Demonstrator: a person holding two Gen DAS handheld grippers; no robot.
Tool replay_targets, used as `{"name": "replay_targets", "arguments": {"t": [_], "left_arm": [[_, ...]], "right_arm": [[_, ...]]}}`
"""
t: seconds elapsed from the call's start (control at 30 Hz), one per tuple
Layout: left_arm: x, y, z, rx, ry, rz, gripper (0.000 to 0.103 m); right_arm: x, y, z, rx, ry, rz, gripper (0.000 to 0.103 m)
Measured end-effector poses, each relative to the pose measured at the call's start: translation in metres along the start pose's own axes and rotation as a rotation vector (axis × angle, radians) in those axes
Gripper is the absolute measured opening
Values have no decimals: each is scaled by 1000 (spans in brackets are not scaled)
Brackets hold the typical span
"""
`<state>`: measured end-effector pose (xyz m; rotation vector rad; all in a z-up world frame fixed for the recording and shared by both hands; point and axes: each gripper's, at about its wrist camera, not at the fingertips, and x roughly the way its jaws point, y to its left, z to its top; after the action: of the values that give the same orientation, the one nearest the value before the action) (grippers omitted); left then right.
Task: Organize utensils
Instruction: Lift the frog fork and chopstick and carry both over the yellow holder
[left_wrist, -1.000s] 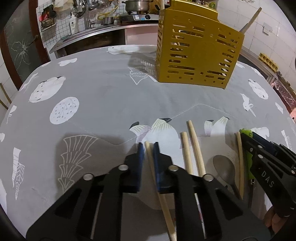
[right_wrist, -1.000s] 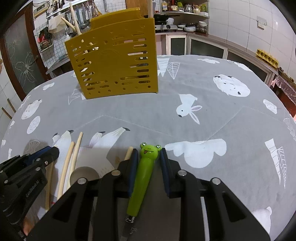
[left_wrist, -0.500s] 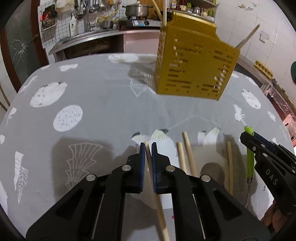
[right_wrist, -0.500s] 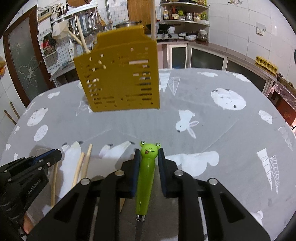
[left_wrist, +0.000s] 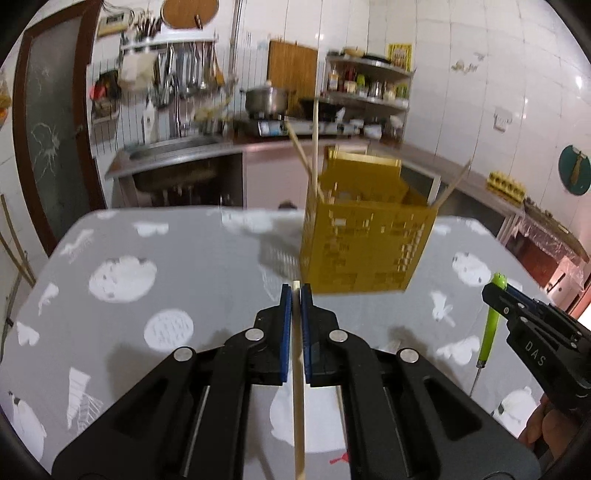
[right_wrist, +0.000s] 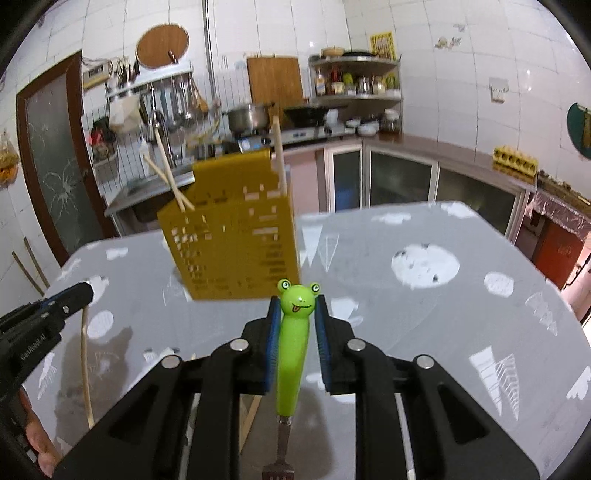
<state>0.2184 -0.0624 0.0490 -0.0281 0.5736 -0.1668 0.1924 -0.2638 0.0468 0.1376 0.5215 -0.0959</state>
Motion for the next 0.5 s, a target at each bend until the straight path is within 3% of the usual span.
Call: {"name": "replay_targets", "arguments": {"t": [0.5], "left_arm": [[-22, 8, 18, -1, -218, -9, 4]], "right_arm": [[-26, 3, 12, -42, -204, -31, 19]]}}
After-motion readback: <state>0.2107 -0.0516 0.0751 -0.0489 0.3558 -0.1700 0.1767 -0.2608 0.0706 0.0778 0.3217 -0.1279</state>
